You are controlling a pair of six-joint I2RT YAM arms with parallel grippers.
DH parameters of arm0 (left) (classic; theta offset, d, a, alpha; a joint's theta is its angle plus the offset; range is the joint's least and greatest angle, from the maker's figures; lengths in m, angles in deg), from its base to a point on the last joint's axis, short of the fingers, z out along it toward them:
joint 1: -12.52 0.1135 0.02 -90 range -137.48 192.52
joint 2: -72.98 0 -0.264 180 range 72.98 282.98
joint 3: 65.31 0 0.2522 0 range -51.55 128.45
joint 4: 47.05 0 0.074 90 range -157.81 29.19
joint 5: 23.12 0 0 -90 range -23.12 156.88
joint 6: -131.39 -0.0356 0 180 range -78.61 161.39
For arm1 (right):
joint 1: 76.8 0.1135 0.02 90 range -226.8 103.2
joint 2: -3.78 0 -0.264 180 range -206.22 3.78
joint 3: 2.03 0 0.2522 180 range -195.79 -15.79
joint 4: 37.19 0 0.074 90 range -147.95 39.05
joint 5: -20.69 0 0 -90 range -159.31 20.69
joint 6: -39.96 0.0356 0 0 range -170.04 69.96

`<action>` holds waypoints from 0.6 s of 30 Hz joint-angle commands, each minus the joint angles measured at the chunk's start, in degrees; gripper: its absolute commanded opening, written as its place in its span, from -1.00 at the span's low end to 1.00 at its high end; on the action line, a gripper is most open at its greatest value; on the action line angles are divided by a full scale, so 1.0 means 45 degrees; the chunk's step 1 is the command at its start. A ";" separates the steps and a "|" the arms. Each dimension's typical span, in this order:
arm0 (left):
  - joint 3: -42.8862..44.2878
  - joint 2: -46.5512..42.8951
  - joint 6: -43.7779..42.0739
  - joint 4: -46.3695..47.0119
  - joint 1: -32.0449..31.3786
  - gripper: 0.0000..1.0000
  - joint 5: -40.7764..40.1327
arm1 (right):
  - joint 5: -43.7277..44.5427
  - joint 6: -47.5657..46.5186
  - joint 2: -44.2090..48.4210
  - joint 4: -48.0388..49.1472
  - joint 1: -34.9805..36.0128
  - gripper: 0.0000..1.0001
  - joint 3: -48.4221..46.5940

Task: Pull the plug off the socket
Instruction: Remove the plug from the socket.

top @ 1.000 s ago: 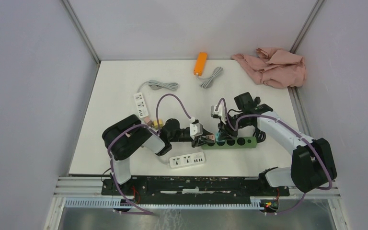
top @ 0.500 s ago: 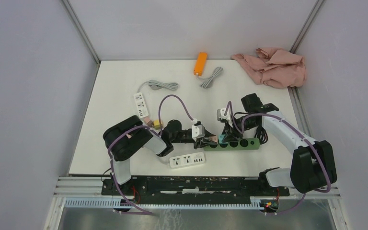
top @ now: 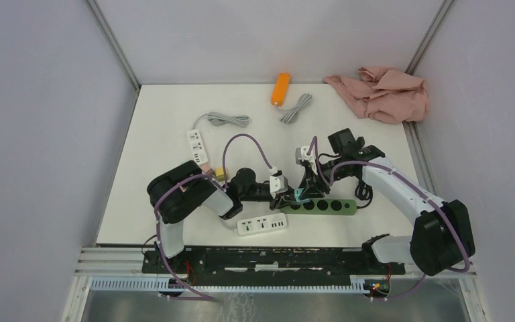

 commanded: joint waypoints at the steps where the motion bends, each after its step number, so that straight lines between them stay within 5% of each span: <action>1: -0.0081 0.0187 -0.0510 -0.0630 0.0154 -0.94 -0.0881 | -0.0557 -0.0482 0.0261 -0.0750 -0.0562 -1.00 -0.1012; 4: 0.0019 0.0196 -0.0404 -0.0744 0.0140 -0.85 -0.0986 | -0.1094 -0.1232 0.0361 -0.1971 -0.1115 -1.00 -0.1384; 11: -0.0312 -0.0219 0.0606 -0.0024 0.0139 0.45 -0.1944 | -0.1599 -0.0814 0.0363 -0.2328 -0.1441 -1.00 -0.1504; 18: -0.1028 -0.1940 0.2548 -0.0026 0.0147 0.71 -0.3308 | -0.2088 0.0436 0.0074 -0.2213 -0.1663 -1.00 -0.1818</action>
